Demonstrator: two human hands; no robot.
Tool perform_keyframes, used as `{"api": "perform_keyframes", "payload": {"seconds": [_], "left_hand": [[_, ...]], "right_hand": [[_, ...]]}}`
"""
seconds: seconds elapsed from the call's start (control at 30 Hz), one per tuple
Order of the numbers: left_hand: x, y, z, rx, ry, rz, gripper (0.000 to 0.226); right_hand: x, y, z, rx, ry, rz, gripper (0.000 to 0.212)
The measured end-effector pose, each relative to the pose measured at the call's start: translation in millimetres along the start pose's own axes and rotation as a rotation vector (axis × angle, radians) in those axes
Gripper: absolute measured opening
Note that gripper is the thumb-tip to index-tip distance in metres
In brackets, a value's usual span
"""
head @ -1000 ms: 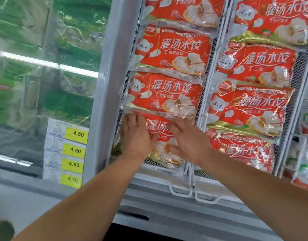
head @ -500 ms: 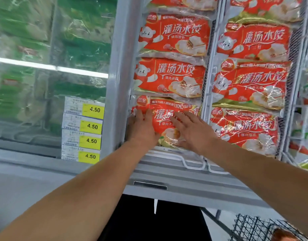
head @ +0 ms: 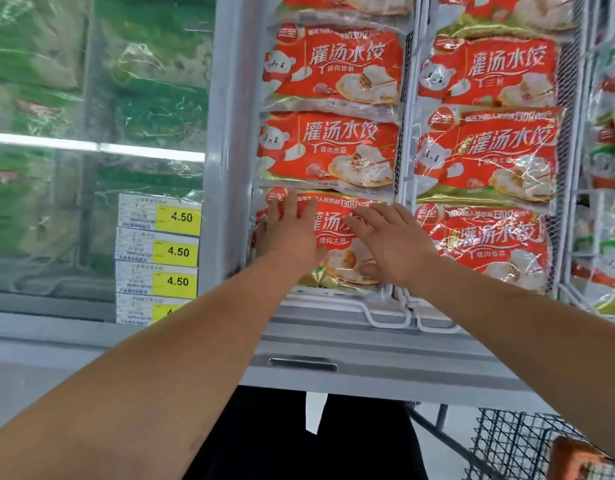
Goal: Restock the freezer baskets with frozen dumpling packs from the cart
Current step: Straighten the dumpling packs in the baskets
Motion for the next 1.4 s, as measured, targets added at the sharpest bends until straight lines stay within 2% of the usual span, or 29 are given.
{"api": "perform_keyframes", "payload": {"seconds": [0.13, 0.2, 0.3, 0.43, 0.53, 0.6, 0.67, 0.73, 0.83, 0.97, 1.03, 1.13, 1.17, 1.27, 1.4], "left_hand": [[2.7, -36.9, 13.2, 0.005, 0.001, 0.190, 0.061], [4.3, -48.2, 31.0, 0.030, 0.065, 0.228, 0.056], [8.1, -60.4, 68.6, 0.092, 0.157, 0.241, 0.056], [16.7, -72.7, 132.6, 0.096, 0.301, 0.266, 0.056], [15.6, -70.1, 181.3, 0.067, 0.345, 0.271, 0.056], [9.0, -61.7, 207.8, 0.069, 0.355, 0.244, 0.060], [-1.3, -38.3, 236.7, -0.028, 0.374, 0.136, 0.076], [-7.7, -7.4, 245.9, -0.163, 0.378, -0.017, 0.095], [-6.4, 22.5, 256.0, -0.236, 0.355, -0.108, 0.099], [-6.3, 40.8, 256.5, -0.305, 0.372, -0.127, 0.096], [-10.4, 46.8, 254.7, -0.340, 0.405, -0.121, 0.112], [-11.1, 31.0, 256.0, -0.269, 0.351, -0.115, 0.091], [-13.2, 22.6, 252.8, -0.218, 0.313, -0.090, 0.093], [-23.1, 6.9, 244.5, -0.175, 0.264, -0.032, 0.101], [-31.9, 13.4, 243.5, -0.199, 0.262, -0.089, 0.108]], "right_hand": [[13.8, -29.9, 3.4, -0.065, -0.062, 0.217, 0.066], [27.8, -40.1, 14.3, -0.119, -0.059, 0.323, 0.060], [58.7, -47.4, 49.8, -0.179, 0.010, 0.373, 0.055], [100.3, -29.1, 115.7, -0.215, 0.185, 0.170, 0.070], [122.0, -13.9, 169.8, -0.196, 0.267, 0.038, 0.079], [126.7, -6.0, 194.4, -0.180, 0.287, -0.014, 0.089], [130.7, 3.4, 210.5, -0.171, 0.279, -0.059, 0.098], [131.7, 8.5, 211.8, -0.145, 0.267, -0.057, 0.102], [137.0, 14.8, 218.9, -0.150, 0.254, -0.074, 0.101], [141.7, 18.8, 223.9, -0.176, 0.203, -0.064, 0.094], [143.1, 21.9, 224.0, -0.177, 0.184, -0.078, 0.093], [142.0, 17.4, 227.2, -0.174, 0.152, -0.075, 0.093], [138.5, 11.8, 230.1, -0.182, 0.148, -0.047, 0.093], [130.5, 0.1, 243.0, -0.226, 0.195, 0.011, 0.096], [129.9, 12.0, 244.4, -0.292, 0.268, -0.011, 0.101]]}}
Point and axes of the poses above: each hand's wrist, its own x-axis away from the middle knuckle, its own y-axis out of the palm, z = x × y, the point moved 9 cm from there along -x, towards the middle knuckle, and after that the axes turned 15 degrees about -x, right-handed, at the moved point
